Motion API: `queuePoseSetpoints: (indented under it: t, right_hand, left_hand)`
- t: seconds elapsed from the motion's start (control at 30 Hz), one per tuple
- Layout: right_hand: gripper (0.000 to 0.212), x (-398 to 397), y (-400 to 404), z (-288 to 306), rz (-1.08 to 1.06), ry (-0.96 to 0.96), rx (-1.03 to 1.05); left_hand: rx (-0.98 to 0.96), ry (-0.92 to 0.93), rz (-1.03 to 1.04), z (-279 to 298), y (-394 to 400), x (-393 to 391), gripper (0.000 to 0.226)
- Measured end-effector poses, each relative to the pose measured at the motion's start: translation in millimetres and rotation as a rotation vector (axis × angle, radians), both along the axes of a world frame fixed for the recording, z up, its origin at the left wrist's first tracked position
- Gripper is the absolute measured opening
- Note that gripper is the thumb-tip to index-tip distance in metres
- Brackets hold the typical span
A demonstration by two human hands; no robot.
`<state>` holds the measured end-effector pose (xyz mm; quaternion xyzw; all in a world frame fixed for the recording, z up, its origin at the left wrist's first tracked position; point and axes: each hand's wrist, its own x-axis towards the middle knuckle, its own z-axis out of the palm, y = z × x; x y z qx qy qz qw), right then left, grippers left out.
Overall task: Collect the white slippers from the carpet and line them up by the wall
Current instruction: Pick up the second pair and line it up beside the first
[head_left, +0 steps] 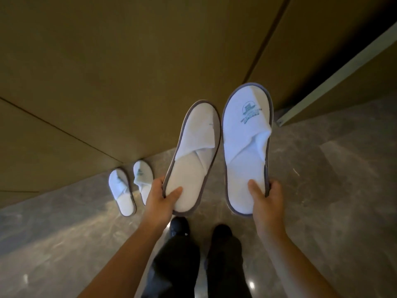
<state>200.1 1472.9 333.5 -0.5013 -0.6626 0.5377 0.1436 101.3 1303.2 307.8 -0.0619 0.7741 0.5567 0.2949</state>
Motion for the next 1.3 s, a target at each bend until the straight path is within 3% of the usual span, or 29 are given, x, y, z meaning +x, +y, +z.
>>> queuePoseSetpoints:
  t: [0.47,0.73,0.9,1.1,1.23,1.3]
  right_hand:
    - [0.018,-1,51,-282,0.115,-0.079,-0.111]
    - [0.027,-26,93,-466,0.086,-0.088,-0.029]
    - [0.027,-35,123,-546,0.013,-0.058,0.003]
    - [0.032,-31,143,-575,-0.006,0.0,-0.014]
    - [0.026,-28,136,-570,0.021,0.027,-0.022]
    - [0.023,-34,121,-570,0.069,0.042,-0.011]
  left_hand:
    - [-0.105,-0.039,0.214,-279,52,28,0.021]
    - [-0.074,-0.035,0.167,-458,82,13,0.018]
    - [-0.007,-0.017,0.099,-551,136,-15,0.017]
    - [-0.004,0.008,-0.013,-599,181,-31,0.028]
    - [-0.211,-0.009,-0.095,-594,182,-37,0.055]
    - [-0.162,0.057,-0.094,-578,170,-41,0.042]
